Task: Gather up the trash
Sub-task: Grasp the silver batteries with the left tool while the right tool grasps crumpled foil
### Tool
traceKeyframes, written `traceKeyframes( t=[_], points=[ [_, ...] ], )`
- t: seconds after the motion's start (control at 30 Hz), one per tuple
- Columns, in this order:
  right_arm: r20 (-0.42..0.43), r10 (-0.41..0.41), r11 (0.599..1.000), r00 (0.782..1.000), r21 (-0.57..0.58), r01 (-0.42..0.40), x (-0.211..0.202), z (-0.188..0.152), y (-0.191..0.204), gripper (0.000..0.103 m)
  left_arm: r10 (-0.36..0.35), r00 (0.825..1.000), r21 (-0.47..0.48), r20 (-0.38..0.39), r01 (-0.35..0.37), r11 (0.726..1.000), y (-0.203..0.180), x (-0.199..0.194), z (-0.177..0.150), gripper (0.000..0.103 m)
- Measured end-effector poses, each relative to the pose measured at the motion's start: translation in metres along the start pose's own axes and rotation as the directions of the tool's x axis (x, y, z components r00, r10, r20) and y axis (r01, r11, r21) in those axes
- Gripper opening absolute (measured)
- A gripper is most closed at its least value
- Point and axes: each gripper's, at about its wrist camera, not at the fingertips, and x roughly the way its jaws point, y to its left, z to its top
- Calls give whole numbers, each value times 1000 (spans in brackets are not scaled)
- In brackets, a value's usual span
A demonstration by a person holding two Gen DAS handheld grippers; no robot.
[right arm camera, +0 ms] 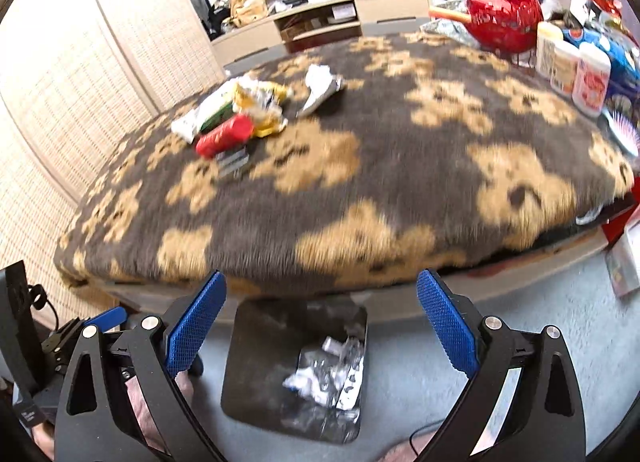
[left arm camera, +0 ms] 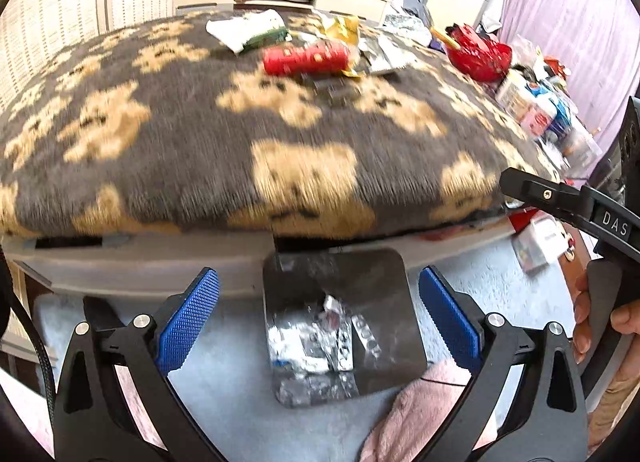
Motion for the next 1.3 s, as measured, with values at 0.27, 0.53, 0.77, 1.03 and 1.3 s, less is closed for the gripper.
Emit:
traceKeyframes(
  t=[0.27, 0.53, 0.77, 1.03, 1.3],
  points=[
    [31, -22, 1000, 999, -1, 22, 27, 46, -2, 97, 7, 999, -6, 35, -7, 1000, 7, 14, 54, 95],
    [47, -23, 999, 999, -24, 24, 57, 77, 5, 96, 9, 999, -9, 48, -9, 1000, 8, 41, 94, 95],
    [54, -27, 999, 998, -21, 28, 87, 113, 2, 91, -11, 1000, 10, 26, 11, 1000, -6, 73, 112, 94],
    [43, -14, 1000, 999, -4, 15, 123, 144, -5, 84, 7, 1000, 6, 12, -7, 1000, -19, 103, 131, 83],
    [23, 6, 1000, 1000, 7, -6, 151, 156, -6, 74, 69, 998, 8, 2, -69, 998, -20, 123, 143, 65]
  ],
)
